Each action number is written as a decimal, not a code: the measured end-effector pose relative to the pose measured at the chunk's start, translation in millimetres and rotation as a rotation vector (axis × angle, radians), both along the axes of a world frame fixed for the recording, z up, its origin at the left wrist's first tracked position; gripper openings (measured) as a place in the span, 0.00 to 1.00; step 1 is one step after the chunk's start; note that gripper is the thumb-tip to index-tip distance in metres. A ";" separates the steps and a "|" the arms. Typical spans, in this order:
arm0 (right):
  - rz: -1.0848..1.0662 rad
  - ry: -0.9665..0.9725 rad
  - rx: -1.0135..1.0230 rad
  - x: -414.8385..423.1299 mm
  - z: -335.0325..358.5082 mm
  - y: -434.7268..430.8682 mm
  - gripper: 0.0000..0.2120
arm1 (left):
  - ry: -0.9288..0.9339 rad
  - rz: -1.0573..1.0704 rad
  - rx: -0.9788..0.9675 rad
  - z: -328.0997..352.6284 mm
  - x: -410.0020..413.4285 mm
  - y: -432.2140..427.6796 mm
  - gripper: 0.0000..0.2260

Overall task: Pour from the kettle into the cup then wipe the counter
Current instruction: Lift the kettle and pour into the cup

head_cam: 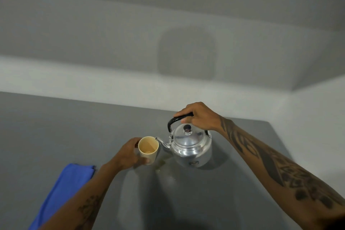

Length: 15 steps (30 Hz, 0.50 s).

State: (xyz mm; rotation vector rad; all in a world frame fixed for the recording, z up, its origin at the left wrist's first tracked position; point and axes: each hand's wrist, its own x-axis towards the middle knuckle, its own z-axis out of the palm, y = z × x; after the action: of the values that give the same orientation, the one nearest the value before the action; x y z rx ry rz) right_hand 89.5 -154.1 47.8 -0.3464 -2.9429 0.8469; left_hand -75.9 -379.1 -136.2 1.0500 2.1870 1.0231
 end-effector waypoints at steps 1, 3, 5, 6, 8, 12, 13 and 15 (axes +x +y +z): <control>0.012 -0.017 0.022 -2.2 0.2 -3.6 0.14 | -0.002 0.006 0.007 -3.1 0.2 -0.5 0.40; 0.026 -0.045 0.056 -5.5 1.1 -9.3 0.14 | 0.007 0.018 0.024 -8.4 -0.1 -0.7 0.35; 0.033 -0.070 0.073 -8.3 2.7 -13.7 0.15 | 0.005 0.027 0.041 -11.4 -0.6 0.9 0.32; 0.039 -0.083 0.082 -9.6 3.7 -16.0 0.15 | 0.002 0.028 0.047 -12.3 -0.8 1.4 0.32; 0.053 -0.109 0.101 -11.9 5.4 -20.0 0.15 | 0.004 0.027 0.049 -13.4 -1.6 2.1 0.32; 0.072 -0.132 0.137 -15.6 9.4 -25.0 0.15 | 0.005 0.021 0.033 -15.3 -3.9 2.4 0.32; 0.075 -0.139 0.144 -16.4 10.7 -25.7 0.15 | 0.007 0.022 0.032 -15.4 -4.2 2.5 0.32; 0.085 -0.152 0.165 -17.9 13.3 -26.6 0.15 | 0.014 0.024 0.033 -16.0 -5.2 3.0 0.31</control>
State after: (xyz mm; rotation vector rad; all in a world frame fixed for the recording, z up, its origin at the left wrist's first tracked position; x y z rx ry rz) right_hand 71.6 -180.7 61.1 -0.2900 -3.1616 0.6049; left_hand -81.1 -376.1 -152.2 1.0507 2.2057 1.0697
